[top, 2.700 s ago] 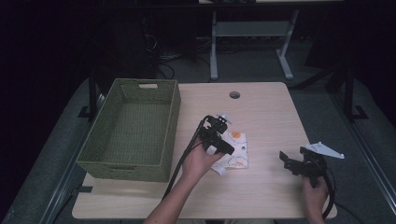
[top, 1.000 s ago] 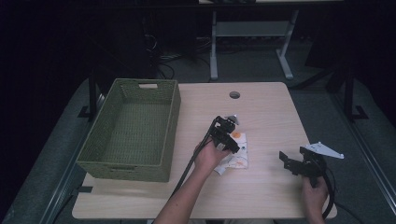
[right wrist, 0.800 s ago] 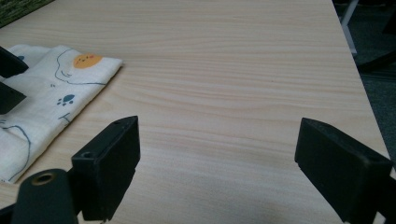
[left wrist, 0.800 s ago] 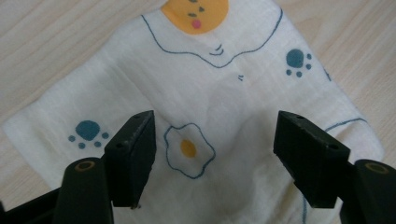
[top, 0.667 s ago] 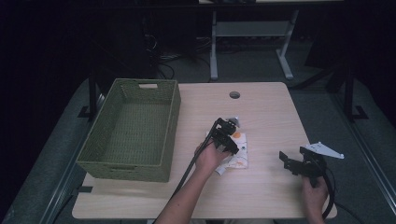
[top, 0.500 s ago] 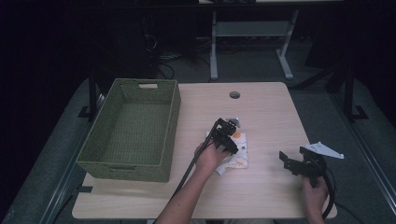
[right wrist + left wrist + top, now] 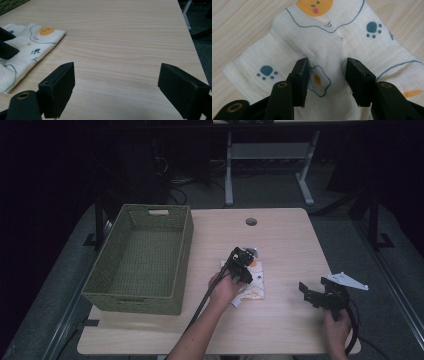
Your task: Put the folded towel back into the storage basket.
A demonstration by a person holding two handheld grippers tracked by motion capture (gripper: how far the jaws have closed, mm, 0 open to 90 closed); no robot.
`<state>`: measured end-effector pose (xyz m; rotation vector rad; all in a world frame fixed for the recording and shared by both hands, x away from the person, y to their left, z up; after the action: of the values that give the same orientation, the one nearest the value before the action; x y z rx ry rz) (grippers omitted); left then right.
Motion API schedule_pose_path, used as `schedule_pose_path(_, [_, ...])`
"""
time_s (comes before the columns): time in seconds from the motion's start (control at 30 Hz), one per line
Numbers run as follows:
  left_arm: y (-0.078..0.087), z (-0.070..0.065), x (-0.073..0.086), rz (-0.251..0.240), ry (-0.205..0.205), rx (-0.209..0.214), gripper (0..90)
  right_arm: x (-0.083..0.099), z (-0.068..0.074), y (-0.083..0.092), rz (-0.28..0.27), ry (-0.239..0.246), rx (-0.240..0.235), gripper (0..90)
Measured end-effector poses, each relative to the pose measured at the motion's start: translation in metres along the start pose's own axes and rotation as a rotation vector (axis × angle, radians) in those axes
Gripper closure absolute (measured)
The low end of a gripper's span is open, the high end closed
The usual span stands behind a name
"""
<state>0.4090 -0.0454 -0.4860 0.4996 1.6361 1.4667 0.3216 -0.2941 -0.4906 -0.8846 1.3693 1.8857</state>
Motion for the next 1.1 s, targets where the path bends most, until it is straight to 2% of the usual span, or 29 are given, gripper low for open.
schedule_pose_path(0.23, [0.0005, 0.0008, 0.0000, 0.000, -0.007, -0.002, 60.6, 0.0000, 0.0002, -0.0001, -0.001, 0.000, 0.000, 13.7])
schedule_pose_path(0.7, [0.0015, 0.0048, 0.0012, 0.006, -0.035, -0.014, 78.8, -0.0001, 0.0002, 0.0000, -0.002, 0.001, 0.000, 13.7])
schedule_pose_path(1.1, [0.0046, 0.0085, 0.0013, 0.004, -0.031, 0.001, 82.1, -0.0002, -0.0003, 0.0000, -0.002, -0.001, -0.001, 13.7])
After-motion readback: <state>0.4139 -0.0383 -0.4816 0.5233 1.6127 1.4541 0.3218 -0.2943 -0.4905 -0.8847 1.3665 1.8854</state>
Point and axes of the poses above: each handheld gripper's, and its own axes: y roughly backward along the jaws, x roughly out of its underside, z roughly to its left, the point moved 5 cm from there along -y, roughly forward along the jaws, and after that the axes turned 8 degrees about -y, right-handed, at the moved point
